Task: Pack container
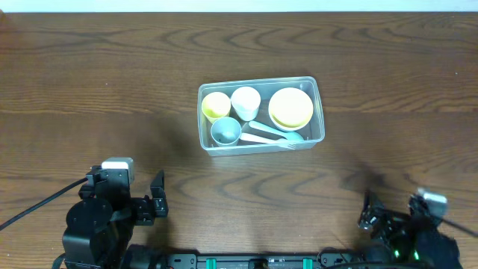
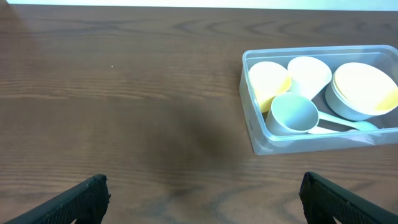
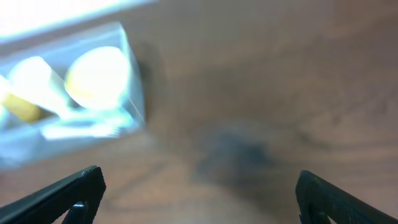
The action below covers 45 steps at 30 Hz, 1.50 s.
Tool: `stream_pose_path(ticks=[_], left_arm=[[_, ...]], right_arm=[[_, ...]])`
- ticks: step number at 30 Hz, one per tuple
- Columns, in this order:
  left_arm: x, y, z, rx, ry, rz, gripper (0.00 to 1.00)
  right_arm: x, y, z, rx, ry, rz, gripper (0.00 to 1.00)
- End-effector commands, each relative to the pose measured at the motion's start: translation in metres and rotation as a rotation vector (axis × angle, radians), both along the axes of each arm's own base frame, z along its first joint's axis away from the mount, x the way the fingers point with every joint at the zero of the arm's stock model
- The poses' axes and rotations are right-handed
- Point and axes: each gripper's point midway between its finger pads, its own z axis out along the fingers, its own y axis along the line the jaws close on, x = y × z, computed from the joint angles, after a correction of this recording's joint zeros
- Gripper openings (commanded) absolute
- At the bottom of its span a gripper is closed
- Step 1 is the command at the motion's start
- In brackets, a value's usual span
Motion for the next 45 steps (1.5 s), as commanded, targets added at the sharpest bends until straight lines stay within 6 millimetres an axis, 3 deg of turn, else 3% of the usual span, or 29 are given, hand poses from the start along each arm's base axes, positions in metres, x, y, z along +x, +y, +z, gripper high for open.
stream_pose_path(ticks=[1, 11, 16, 19, 27, 36, 45], left_arm=[[0.000, 0.001, -0.001, -0.005, 0.002, 0.012, 0.98], [0.000, 0.001, -0.001, -0.005, 0.002, 0.012, 0.98], [0.000, 0.001, -0.001, -0.005, 0.002, 0.012, 0.98], [0.000, 0.001, -0.001, -0.005, 0.002, 0.012, 0.98], [0.000, 0.001, -0.001, -0.005, 0.002, 0.012, 0.98], [0.000, 0.001, -0.001, -0.005, 0.002, 0.012, 0.98], [0.000, 0.001, -0.001, -0.005, 0.002, 0.012, 0.98]], right_arm=[[0.002, -0.004, 0.013, -0.001, -0.085, -0.018, 0.99], [0.071, 0.006, 0.059, -0.064, -0.512, 0.009, 0.99], [0.089, 0.009, 0.067, -0.039, -0.754, -0.008, 0.99], [0.091, 0.009, 0.058, -0.025, -0.841, -0.016, 0.99], [0.099, 0.012, 0.032, -0.050, -0.723, 0.002, 0.99], [0.105, 0.013, -0.034, -0.086, -0.450, 0.023, 0.99], [0.105, 0.014, -0.037, -0.119, -0.437, 0.041, 0.99]])
